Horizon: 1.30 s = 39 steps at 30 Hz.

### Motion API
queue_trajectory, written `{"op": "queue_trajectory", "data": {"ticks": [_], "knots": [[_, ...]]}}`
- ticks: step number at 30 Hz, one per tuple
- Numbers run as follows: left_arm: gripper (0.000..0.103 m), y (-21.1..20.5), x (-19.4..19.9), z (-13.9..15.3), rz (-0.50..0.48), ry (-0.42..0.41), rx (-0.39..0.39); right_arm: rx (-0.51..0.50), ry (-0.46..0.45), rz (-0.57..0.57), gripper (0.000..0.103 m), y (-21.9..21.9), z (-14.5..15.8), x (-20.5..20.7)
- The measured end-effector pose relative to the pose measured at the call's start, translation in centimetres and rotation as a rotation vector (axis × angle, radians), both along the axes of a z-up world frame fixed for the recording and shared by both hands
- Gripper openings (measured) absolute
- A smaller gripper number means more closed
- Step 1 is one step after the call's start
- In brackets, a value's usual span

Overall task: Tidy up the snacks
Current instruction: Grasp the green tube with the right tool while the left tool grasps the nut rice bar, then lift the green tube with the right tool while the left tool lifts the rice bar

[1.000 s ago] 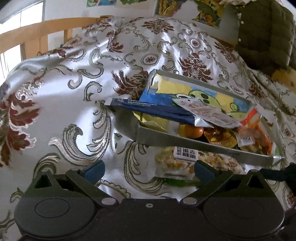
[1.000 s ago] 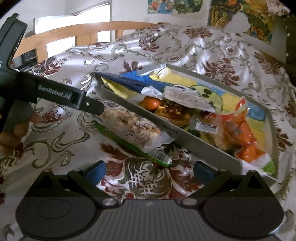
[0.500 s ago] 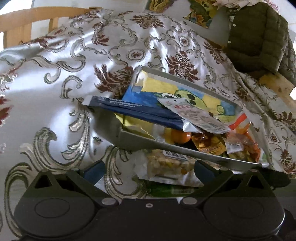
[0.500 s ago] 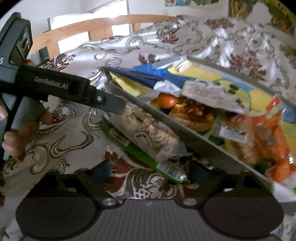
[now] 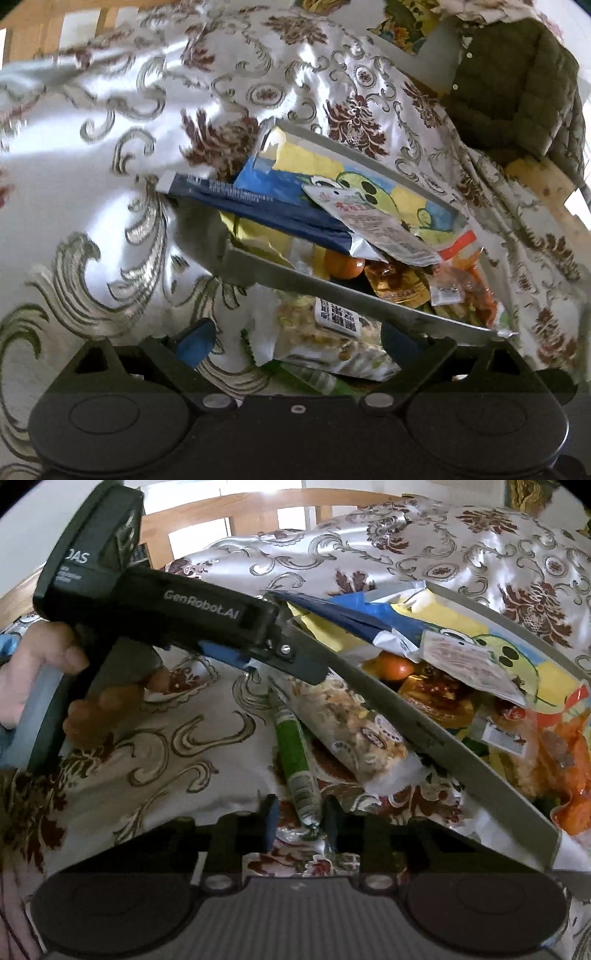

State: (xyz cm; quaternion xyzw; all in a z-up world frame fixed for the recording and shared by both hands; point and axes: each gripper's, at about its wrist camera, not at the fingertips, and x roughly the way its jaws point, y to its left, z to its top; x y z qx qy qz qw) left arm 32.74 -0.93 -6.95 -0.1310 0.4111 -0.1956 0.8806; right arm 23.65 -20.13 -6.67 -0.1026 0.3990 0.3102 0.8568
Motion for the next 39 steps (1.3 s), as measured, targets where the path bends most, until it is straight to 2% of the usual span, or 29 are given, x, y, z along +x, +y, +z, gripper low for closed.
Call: {"op": "queue_trajectory", "data": {"ticks": [3,10,12,15,21,31,39], "knots": [[0.096,0.1,0.6,-0.9,-0.002,0.052,-0.032,0.011,-0.005,-0.025,0.035,0.3,-0.3,0.7],[0.096,-0.5,1.5,-1.5,-0.011,0.06,-0.057,0.054,-0.033,-0.038,0.036,0.7,-1.1,1.6],[0.09,-1.0,1.5,-1.4,-0.018,0.049,-0.03,0.043,-0.05,-0.039,0.033,1.0,-1.1,1.4],[0.085,-1.1,1.2,-1.1,-0.026,0.025,-0.009,0.0,-0.078,-0.026,0.026,1.9,-1.2,1.0],[0.069,0.0,1.2,-1.2,0.026,0.084,-0.104,-0.138,-0.1,-0.007,0.022,3.8,-0.7,-0.5],[0.066,2.2,-1.4,-0.4,0.105,0.153,-0.122,-0.227,-0.053,-0.048,0.022,3.7,-0.1,-3.9],[0.063,4.8,-4.1,0.7,0.184,0.185,-0.13,-0.258,0.005,-0.133,0.022,2.5,0.2,-6.8]]}}
